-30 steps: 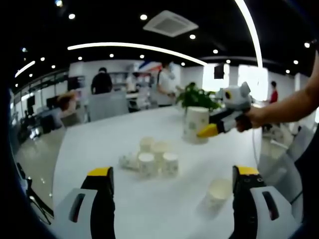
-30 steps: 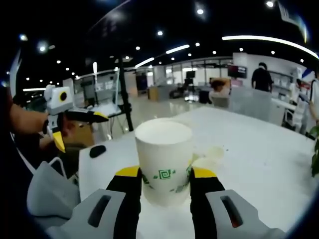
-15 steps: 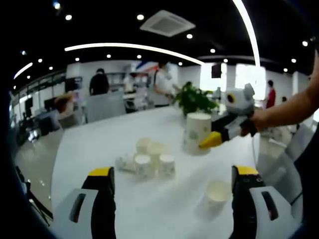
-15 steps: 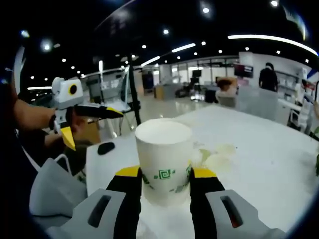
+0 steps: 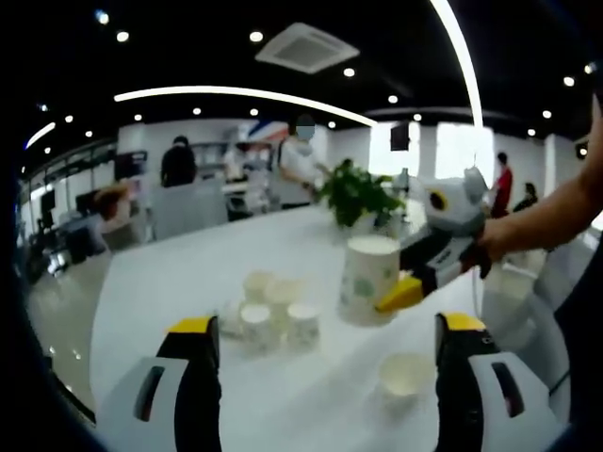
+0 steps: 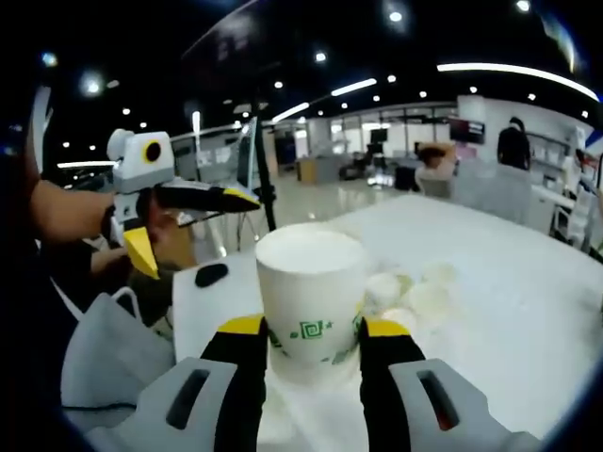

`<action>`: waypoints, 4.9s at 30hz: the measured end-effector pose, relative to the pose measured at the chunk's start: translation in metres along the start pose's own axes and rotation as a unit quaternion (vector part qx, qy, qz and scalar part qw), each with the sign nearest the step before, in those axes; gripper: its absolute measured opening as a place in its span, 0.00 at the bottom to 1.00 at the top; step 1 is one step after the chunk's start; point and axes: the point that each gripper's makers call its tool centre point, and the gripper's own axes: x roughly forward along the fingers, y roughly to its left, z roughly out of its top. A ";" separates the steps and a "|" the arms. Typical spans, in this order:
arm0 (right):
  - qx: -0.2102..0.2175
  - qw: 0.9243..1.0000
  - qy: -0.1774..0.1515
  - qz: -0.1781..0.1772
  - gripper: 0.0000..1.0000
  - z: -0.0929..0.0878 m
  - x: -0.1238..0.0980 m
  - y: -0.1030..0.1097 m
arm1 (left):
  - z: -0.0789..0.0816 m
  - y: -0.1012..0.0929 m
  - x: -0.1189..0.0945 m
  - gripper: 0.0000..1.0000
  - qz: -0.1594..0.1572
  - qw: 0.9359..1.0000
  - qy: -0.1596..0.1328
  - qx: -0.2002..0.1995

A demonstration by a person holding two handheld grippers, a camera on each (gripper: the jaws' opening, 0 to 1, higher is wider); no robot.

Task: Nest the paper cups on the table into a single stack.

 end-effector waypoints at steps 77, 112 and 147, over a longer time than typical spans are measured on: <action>-0.044 0.997 0.004 0.066 0.40 0.019 -0.010 0.064 | 0.036 -0.076 0.038 0.39 -0.119 0.992 -0.036 0.038; 0.033 0.995 -0.086 0.045 0.63 0.045 -0.045 0.045 | 0.091 -0.056 0.019 0.39 -0.105 0.985 -0.135 -0.023; 0.042 0.969 -0.151 0.192 0.25 0.097 -0.080 0.089 | 0.061 -0.065 -0.012 0.38 -0.216 0.973 -0.058 -0.061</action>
